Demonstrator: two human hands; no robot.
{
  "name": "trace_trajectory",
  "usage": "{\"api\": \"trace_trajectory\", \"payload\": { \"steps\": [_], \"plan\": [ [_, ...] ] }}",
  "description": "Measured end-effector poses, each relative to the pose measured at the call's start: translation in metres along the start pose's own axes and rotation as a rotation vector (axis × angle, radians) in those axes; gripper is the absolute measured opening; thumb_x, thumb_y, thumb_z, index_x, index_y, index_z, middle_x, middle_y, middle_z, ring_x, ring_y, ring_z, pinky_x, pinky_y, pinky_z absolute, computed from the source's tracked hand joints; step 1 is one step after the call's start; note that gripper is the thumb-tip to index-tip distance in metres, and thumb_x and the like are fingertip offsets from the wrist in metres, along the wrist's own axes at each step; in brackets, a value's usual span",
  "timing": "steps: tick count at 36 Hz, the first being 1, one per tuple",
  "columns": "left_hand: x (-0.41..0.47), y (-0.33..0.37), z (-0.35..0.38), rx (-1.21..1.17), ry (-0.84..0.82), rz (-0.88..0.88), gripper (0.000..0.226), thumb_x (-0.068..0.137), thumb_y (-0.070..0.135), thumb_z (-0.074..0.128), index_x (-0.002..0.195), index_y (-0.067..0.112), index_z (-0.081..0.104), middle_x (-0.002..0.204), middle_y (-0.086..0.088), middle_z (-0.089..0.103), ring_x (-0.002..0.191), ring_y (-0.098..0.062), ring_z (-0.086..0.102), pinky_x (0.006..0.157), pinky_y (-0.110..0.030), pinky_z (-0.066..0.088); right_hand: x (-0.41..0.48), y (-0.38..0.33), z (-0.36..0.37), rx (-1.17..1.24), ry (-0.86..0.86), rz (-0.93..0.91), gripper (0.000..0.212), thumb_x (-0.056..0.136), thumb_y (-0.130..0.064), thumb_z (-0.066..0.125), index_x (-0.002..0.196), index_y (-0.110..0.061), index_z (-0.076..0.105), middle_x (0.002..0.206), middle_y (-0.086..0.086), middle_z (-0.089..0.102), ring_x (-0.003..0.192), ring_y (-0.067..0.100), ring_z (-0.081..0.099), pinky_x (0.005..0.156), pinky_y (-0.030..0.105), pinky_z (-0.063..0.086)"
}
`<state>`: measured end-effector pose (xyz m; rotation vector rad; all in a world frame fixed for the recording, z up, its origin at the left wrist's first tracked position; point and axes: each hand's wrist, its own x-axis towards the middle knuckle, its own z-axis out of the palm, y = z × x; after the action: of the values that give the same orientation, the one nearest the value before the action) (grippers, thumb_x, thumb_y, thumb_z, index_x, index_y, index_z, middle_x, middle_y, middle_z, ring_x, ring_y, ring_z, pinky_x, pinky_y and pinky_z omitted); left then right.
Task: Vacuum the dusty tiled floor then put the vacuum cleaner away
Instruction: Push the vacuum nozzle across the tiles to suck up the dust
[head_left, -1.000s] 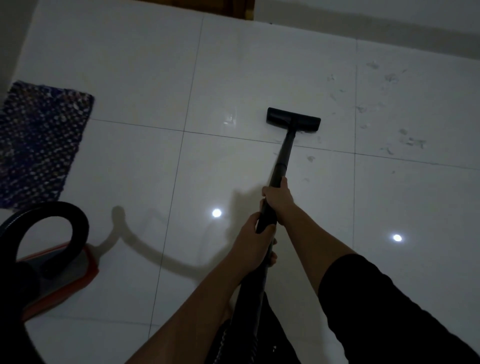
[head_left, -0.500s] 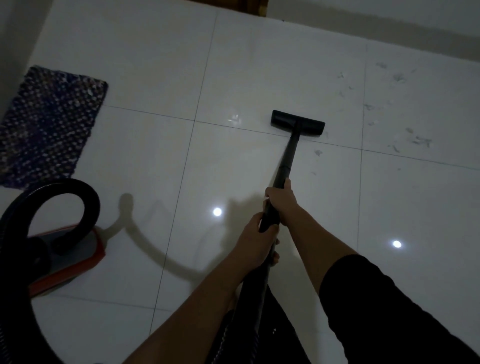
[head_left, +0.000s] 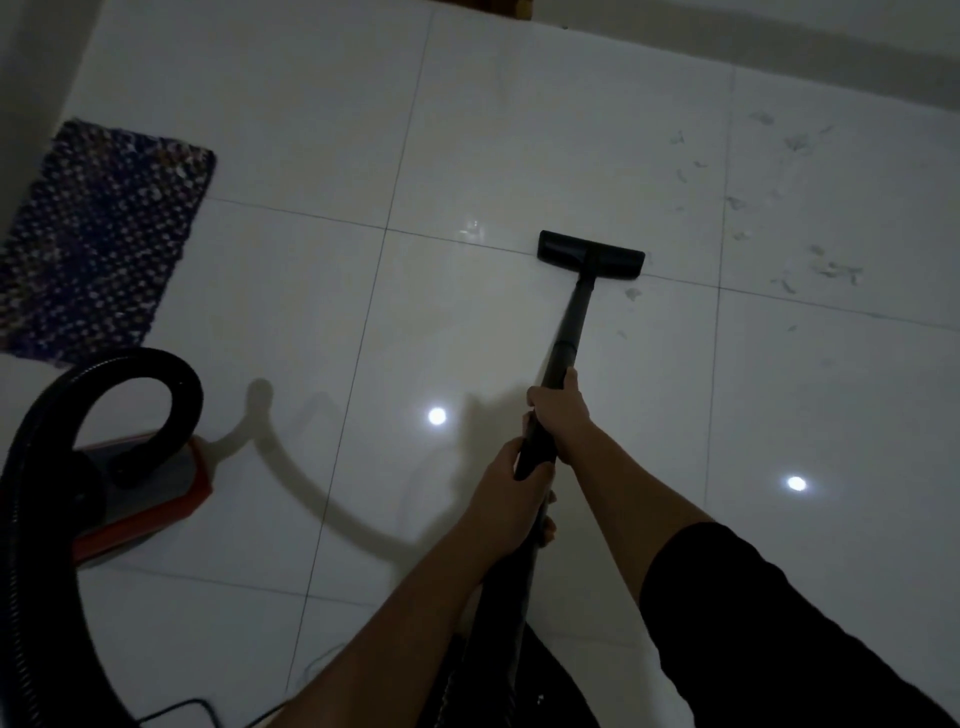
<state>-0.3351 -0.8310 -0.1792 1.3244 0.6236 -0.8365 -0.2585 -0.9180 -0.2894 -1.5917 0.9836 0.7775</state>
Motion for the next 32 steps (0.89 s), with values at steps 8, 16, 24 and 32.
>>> {"api": "trace_trajectory", "payload": {
  "steps": [8,16,24,32],
  "plan": [
    [-0.012,-0.016,-0.002,0.013,-0.019,0.009,0.015,0.097,0.016,0.043,0.112,0.018,0.046,0.075,-0.011,0.051,0.034,-0.009,0.047,0.035,-0.017,0.042,-0.01,0.017,0.0,0.006,0.019,-0.005,0.086,0.09,-0.005,0.05,0.156,-0.033,0.002,0.091,0.016,0.059,0.056,0.024,0.054,0.059,0.036,0.049],
    [-0.04,-0.044,-0.024,0.044,-0.027,0.013,0.019,0.097,0.016,0.043,0.116,0.017,0.046,0.071,-0.008,0.049,0.032,-0.005,0.047,0.036,-0.016,0.043,-0.037,0.047,0.022,0.03,0.022,-0.009,0.086,0.089,-0.004,0.049,0.156,-0.032,0.003,0.089,0.016,0.057,0.054,0.023,0.054,0.058,0.035,0.049],
    [-0.075,-0.072,-0.061,0.03,-0.019,0.026,0.016,0.097,0.017,0.044,0.113,0.018,0.048,0.069,-0.007,0.052,0.04,-0.012,0.049,0.039,-0.021,0.044,-0.067,0.075,0.064,0.01,-0.003,-0.009,0.086,0.088,-0.003,0.05,0.156,-0.031,0.006,0.09,0.017,0.055,0.053,0.024,0.054,0.057,0.035,0.048],
    [-0.101,-0.101,-0.109,0.068,0.126,0.042,0.015,0.095,0.024,0.048,0.11,0.027,0.049,0.085,-0.009,0.059,0.063,-0.021,0.052,0.067,-0.038,0.045,-0.096,0.089,0.126,-0.063,-0.09,-0.044,0.082,0.087,-0.002,0.05,0.155,-0.027,0.011,0.098,0.019,0.053,0.054,0.023,0.054,0.05,0.032,0.046]
  ]
}}
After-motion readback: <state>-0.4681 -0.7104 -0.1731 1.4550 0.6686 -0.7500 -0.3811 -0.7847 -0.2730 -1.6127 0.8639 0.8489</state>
